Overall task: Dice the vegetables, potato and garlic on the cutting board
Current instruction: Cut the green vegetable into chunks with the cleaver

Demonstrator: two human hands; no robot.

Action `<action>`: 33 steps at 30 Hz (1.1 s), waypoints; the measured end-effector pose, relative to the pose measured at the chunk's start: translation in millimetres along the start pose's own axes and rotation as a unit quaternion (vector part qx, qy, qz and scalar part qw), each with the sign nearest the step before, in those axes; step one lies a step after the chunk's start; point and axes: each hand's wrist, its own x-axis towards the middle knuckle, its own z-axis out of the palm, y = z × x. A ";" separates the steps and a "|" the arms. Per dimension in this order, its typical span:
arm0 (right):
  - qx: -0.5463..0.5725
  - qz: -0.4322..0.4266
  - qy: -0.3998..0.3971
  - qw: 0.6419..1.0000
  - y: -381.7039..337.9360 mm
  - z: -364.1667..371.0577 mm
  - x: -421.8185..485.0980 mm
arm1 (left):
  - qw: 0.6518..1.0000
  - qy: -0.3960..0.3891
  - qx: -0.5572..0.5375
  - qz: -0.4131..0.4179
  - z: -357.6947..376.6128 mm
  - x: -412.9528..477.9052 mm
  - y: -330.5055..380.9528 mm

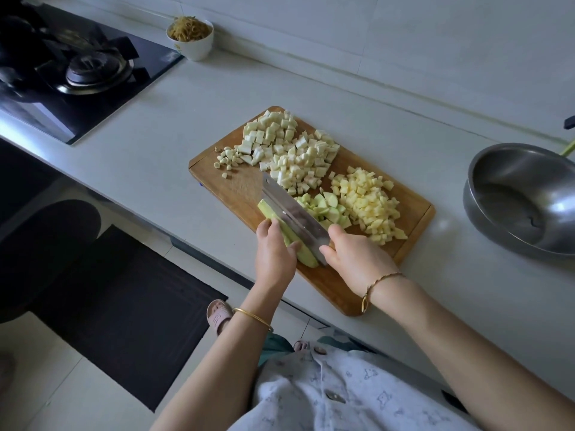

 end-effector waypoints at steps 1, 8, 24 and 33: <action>0.005 0.003 0.002 1.000 -1.4 5.3 -0.1 | 1.000 -0.003 0.000 0.001 -0.2 -0.7 -0.4; 0.065 0.008 0.037 0.997 1.1 18.5 14.0 | 1.000 0.011 -0.003 0.006 0.7 -0.6 0.8; 0.265 0.002 0.014 0.964 26.2 3.0 17.7 | 1.000 -0.012 -0.009 -0.002 -3.6 3.2 -6.9; 0.286 -0.006 0.094 0.954 36.5 -16.7 10.6 | 0.990 0.033 0.103 0.087 -20.7 10.9 -6.1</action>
